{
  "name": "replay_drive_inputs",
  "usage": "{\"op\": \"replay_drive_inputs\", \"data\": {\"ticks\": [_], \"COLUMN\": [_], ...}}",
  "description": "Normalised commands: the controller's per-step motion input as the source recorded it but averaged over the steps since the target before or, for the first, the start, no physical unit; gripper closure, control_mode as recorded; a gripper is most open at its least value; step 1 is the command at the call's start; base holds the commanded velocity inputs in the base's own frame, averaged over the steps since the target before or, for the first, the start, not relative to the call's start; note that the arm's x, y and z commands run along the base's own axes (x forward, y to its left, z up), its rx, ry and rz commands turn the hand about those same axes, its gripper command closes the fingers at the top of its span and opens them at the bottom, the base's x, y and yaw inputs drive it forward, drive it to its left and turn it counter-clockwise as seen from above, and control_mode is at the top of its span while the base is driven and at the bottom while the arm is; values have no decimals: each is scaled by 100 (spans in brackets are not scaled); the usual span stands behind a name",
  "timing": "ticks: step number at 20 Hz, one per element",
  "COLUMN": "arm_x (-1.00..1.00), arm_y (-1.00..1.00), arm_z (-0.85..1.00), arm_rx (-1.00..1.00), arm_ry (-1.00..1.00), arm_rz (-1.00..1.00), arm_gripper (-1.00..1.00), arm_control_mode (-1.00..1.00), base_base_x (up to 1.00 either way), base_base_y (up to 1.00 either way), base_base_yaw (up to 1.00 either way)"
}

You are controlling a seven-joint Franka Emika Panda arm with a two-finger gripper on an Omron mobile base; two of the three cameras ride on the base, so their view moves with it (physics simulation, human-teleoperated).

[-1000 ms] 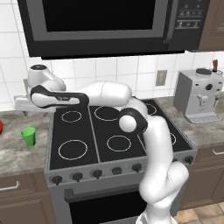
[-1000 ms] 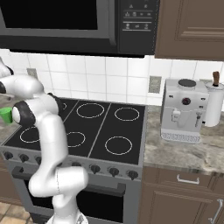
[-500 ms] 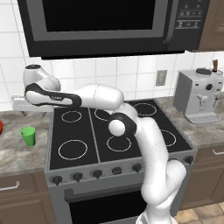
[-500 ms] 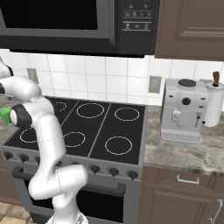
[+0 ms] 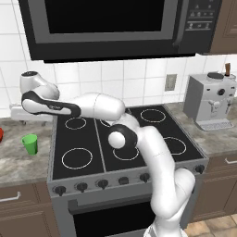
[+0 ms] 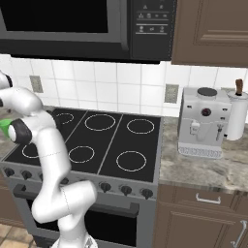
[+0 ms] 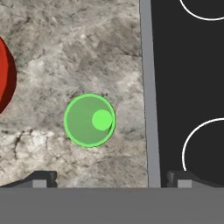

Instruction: Pick the cup and bowl from the counter and place them on the counter next to the sink.

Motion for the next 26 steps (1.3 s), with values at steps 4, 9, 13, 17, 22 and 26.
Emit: {"op": "replay_drive_inputs", "data": {"ticks": [4,9,13,17,22,26], "arm_x": [4,21,35,39,33,15], "arm_y": [0,0,0,0,14,26], "arm_z": [-23,-27,-27,-28,-15,-1], "arm_rx": [0,0,0,0,0,0], "arm_ry": [0,0,0,0,0,0], "arm_rz": [-6,-6,-6,-5,-1,0], "arm_gripper": [-100,-100,-100,-100,-100,-100], "arm_control_mode": [-100,-100,-100,-100,-100,-100], "base_base_x": [0,0,0,0,0,0], "base_base_y": [0,0,0,0,0,0], "base_base_yaw": [0,0,0,0,0,0]}}
